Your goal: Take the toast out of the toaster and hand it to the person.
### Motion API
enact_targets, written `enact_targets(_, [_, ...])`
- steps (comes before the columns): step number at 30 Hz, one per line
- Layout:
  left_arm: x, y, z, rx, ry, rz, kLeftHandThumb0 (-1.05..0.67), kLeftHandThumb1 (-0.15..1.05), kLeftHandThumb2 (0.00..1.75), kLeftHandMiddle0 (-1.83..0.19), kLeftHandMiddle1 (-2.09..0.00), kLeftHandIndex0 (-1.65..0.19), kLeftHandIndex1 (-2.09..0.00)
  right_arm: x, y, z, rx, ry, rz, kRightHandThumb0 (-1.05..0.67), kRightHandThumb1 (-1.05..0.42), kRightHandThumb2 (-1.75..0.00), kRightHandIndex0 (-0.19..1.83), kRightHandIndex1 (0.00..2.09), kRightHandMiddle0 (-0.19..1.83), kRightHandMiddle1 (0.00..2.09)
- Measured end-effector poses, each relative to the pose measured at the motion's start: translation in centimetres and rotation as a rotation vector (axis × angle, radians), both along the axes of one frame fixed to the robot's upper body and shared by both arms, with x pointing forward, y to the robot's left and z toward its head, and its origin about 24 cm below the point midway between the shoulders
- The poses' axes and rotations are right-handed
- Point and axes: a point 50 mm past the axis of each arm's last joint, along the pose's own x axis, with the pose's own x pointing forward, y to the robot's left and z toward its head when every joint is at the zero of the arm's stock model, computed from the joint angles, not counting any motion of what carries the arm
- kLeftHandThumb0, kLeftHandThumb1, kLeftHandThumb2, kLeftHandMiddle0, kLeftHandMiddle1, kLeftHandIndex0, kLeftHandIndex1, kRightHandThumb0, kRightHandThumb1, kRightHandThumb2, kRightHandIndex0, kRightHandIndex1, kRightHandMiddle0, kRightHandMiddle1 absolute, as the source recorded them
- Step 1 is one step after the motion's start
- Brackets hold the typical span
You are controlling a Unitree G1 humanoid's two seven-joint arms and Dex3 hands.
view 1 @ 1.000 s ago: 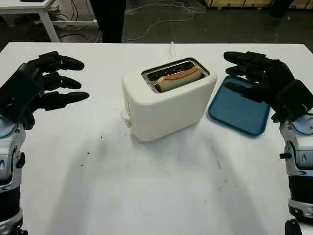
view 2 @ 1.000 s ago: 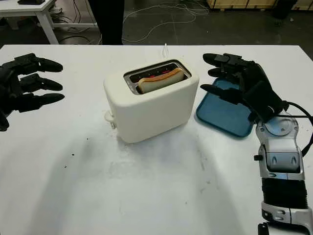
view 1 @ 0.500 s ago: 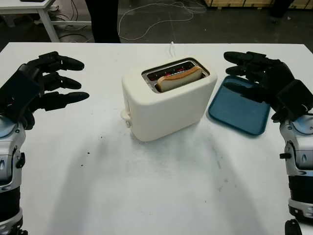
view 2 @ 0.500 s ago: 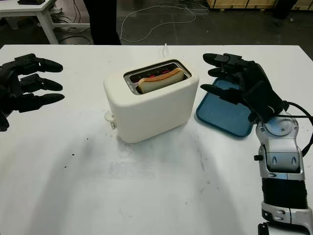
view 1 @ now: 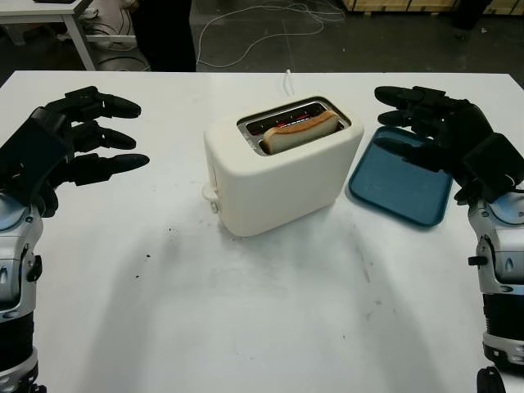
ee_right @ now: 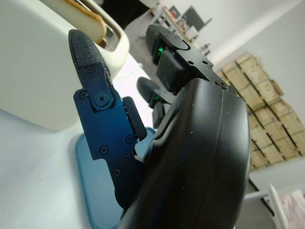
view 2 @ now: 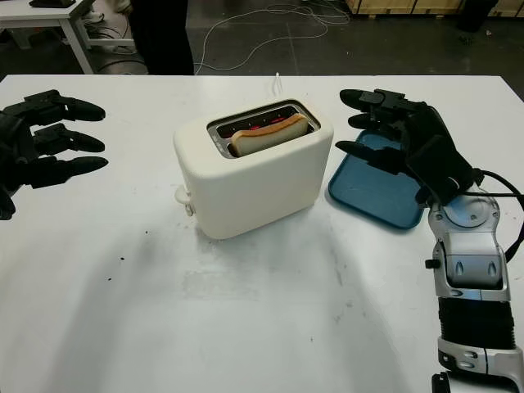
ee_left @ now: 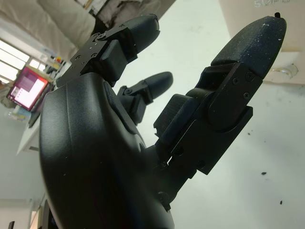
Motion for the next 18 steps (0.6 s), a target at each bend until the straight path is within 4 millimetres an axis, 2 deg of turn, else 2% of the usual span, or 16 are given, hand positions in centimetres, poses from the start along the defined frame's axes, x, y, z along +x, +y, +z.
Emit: enact_targets(18, [0.0, 0.0, 0.0, 0.0, 0.0, 0.0, -0.98, 0.6, 0.0, -0.49, -1.02, -0.48, -0.85, 0.0, 0.0, -0.02, 0.002, 0.006, -0.002, -0.52, -0.77, 0.0, 0.26, 0.81, 0.65, 0.0])
